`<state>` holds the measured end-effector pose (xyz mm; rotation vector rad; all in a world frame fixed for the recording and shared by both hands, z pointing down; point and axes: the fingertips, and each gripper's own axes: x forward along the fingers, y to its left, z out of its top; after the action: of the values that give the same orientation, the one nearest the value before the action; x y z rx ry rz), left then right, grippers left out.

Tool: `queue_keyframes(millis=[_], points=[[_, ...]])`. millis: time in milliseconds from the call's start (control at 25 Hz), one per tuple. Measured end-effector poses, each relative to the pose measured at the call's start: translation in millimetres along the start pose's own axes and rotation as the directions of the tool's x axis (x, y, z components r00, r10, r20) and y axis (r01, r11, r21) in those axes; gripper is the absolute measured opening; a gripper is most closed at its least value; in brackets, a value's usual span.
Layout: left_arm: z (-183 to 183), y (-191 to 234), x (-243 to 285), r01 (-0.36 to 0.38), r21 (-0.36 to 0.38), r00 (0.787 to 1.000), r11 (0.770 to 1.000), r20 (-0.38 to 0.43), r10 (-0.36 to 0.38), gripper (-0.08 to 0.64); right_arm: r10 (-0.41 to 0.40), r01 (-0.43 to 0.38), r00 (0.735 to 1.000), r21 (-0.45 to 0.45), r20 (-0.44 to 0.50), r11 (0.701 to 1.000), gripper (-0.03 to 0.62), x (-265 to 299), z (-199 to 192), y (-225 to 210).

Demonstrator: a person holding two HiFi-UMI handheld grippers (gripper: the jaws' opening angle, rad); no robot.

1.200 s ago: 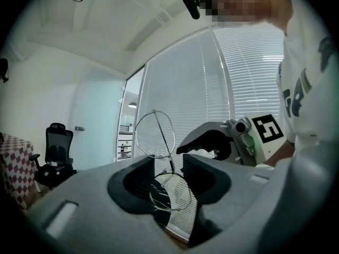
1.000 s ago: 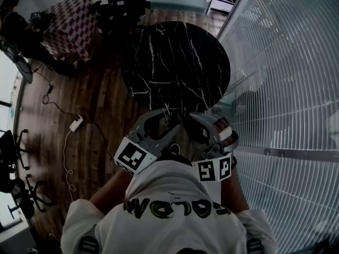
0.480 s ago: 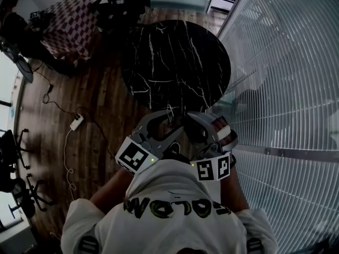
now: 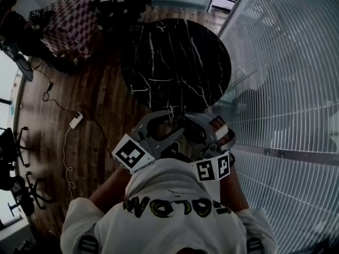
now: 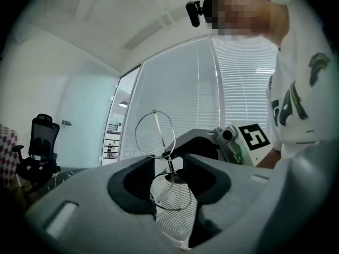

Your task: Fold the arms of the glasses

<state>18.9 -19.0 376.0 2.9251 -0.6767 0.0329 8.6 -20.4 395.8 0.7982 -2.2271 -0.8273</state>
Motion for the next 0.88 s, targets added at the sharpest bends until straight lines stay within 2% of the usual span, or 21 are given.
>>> queue_keyframes(millis=[120,400,680,880], points=[[-1.0,0.6,-0.2,-0.003,-0.031,1.0,1.0,0.006,0.003,0.175,0.003,-0.003,1.0,0.015,0.017,1.0,0.11,0.0,1.6,-0.3],[2.0,0.8,2.6,0.011,-0.011,1.0,1.0,0.019,-0.011,0.175,0.003,-0.004,0.999,0.033,0.035,0.999,0.11,4.4,0.6,0.8],[-0.7,8.6,-1.8,-0.018,-0.022,1.0,1.0,0.014,0.018,0.173,-0.096,0.097,0.995,0.085,-0.01,0.992,0.117,-10.7,-15.5,-29.8],[0.6,29.3,-5.8,-0.095,-0.07,0.995,0.993,0.026,0.097,0.173,-0.137,0.145,0.988,0.122,-0.065,0.982,0.117,-20.4,-33.1,-40.9]])
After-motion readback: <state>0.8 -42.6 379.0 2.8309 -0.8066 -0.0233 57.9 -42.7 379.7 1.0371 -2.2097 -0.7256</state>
